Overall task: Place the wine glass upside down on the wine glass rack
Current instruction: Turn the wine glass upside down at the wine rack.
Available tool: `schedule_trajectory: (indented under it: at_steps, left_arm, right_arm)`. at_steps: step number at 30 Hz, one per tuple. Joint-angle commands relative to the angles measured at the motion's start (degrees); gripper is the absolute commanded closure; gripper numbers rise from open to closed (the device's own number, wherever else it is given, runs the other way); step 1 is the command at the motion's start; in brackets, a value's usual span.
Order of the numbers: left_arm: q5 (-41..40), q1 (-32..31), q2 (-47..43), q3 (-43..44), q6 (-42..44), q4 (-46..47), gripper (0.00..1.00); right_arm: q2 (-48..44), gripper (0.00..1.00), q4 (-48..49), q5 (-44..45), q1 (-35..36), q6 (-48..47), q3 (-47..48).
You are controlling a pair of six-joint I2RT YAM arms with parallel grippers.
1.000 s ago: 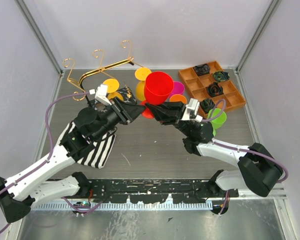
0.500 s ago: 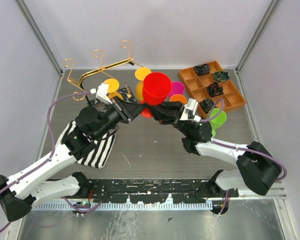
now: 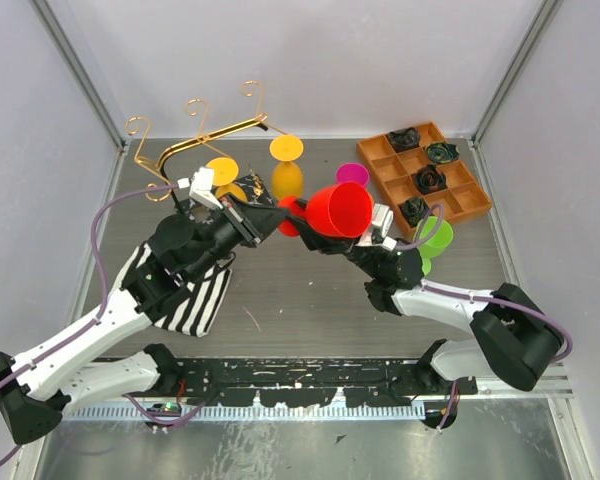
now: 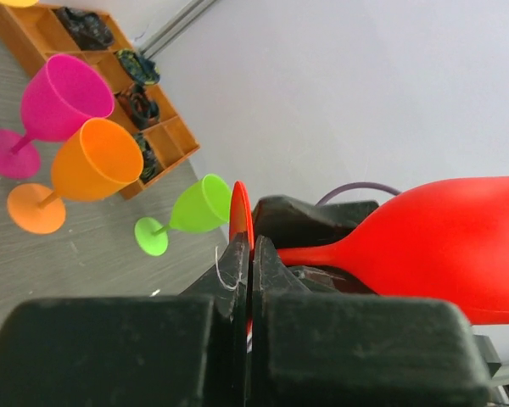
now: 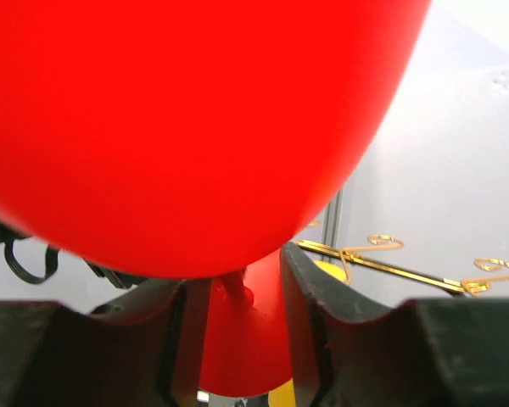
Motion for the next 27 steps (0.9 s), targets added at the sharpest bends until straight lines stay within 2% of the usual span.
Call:
schedule_trajectory:
  at_steps: [1, 4, 9, 21, 27]
  left_arm:
    - [1.20, -0.56, -0.38, 1.85, 2.43, -1.41, 1.00]
    - [0.44, -0.60, -0.43, 2.51, 3.45, -2.68, 1.00]
    - [-1.10, -0.62, -0.79, 4.05, 6.25, -5.88, 1.00]
    - [-5.81, -0.58, -1.06, 10.67, 17.37, -14.22, 1.00]
    - [-8.53, -0.62, -0.28, 15.32, 26.75, -19.76, 1.00]
  right_arm:
    - [-1.84, 0.52, 6.50, 1.82, 0.46, -1.74, -1.97]
    - [-4.14, 0.44, 1.61, 1.97, 0.46, -2.58, -3.11]
    - [-8.32, 0.39, -5.70, 4.07, 0.44, -4.24, -6.06]
    - [-22.58, 0.33, -33.61, 9.84, 0.45, -3.88, -10.73]
    - [-30.42, 0.31, -50.11, 13.78, 0.40, -1.45, -10.82]
